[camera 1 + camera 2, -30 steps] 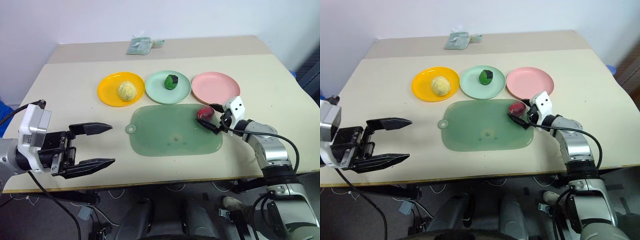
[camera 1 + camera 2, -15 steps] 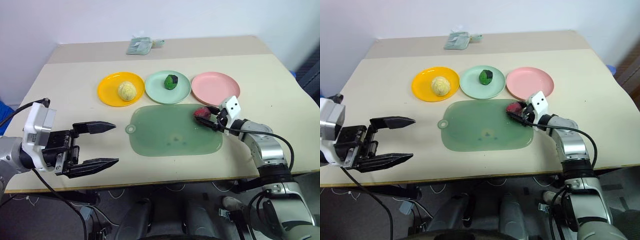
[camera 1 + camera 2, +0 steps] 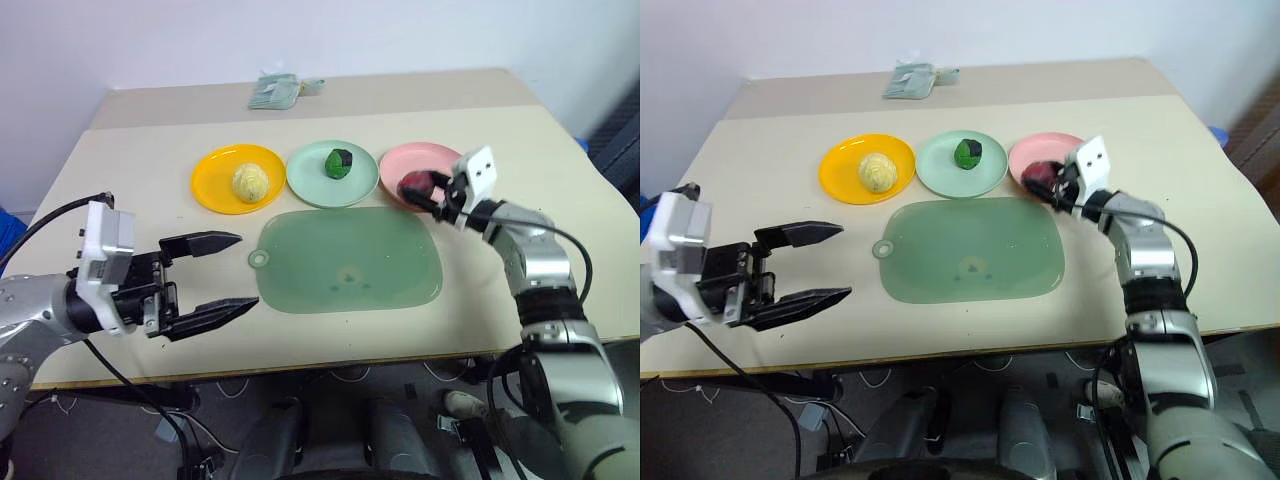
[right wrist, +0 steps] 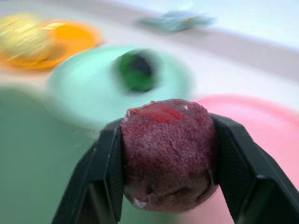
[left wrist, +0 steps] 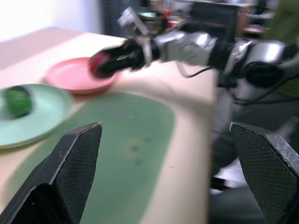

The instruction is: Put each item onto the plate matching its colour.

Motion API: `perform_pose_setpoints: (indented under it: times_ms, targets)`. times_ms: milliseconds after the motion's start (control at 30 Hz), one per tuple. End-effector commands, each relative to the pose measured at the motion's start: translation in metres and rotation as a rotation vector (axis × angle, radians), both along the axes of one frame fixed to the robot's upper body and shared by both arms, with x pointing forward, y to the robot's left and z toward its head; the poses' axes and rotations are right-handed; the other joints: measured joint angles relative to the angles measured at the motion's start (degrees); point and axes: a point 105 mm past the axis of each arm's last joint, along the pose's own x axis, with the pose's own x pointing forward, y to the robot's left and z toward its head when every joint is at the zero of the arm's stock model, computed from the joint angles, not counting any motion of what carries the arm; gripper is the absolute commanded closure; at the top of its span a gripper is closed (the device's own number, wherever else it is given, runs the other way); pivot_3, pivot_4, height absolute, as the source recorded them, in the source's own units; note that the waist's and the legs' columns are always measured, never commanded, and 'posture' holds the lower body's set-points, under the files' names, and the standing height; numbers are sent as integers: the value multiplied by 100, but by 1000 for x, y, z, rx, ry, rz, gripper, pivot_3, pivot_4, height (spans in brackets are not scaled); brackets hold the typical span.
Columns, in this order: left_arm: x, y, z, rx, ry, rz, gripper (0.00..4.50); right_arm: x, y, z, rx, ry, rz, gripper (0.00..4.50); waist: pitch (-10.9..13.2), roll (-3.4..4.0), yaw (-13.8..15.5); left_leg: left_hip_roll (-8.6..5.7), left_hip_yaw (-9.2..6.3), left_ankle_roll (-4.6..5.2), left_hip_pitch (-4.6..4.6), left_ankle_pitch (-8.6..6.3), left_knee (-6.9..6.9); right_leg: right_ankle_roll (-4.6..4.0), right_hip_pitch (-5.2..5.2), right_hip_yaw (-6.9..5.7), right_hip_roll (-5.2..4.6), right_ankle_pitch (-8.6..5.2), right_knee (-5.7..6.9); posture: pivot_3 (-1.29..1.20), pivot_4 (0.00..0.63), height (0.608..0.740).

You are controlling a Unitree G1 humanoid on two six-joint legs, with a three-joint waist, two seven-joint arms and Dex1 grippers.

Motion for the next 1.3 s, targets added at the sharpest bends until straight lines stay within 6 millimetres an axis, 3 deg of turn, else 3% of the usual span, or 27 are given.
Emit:
perform_pose_setpoints:
  times_ms: [33, 200, 333, 533, 700, 900, 1100, 1300]
  targets:
    - [14, -5, 0, -8, -43, 150, 0, 16, -15, 16, -5, -71, -128, 2468, -1, -3, -5, 0, 0, -21, 0, 13, -9, 1, -1, 0, -1, 1, -4, 0, 150, 740]
    - [35, -9, -6, -42, -67, 325, 0, 30, -13, 18, -4, -75, -223, 2468, -1, -3, -29, 2, 0, -49, 1, 32, -45, 0, -21, 4, 0, 1, -3, 0, 150, 740]
    - [36, -24, -8, -90, -60, 328, 0, 34, -5, 10, -11, -49, -243, 2468, -1, -3, -54, 3, 0, -53, 0, 35, -52, -2, -27, 5, 4, 0, 1, 0, 150, 740]
    - [37, -25, -16, -107, -44, 371, 0, 37, 8, -5, -5, -1, -248, 2468, -1, -3, -49, 3, 1, -54, 0, 36, -50, -2, -27, 6, 6, -1, 2, 0, 150, 740]
    - [39, -25, -22, -110, -41, 378, 0, 38, 12, -6, -28, -9, -246, 142, -1, -3, -29, 2, 1, -54, 0, 37, -50, -2, -27, 6, 6, 0, 3, 0, 150, 740]
    - [47, -26, -26, -99, -35, 374, 0, 35, 6, 15, -8, -93, -217, 24, -1, -3, -42, 2, 1, -55, 1, 37, -50, -2, -27, 6, 8, 0, 3, 0, 150, 740]
    - [64, -17, -27, -82, -119, 471, 0, 18, -5, 32, -21, -192, -103, 24, -1, -3, -24, 1, 0, -55, 1, 37, -51, -2, -26, 5, 8, 0, 2, 0, 150, 740]
    - [69, -5, -38, -131, -102, 437, 0, -39, -8, 16, -74, -183, 44, 24, -4, -5, 8, 1, -6, -51, -1, 34, -49, -1, -25, 0, 4, 0, 3, 0, 150, 740]
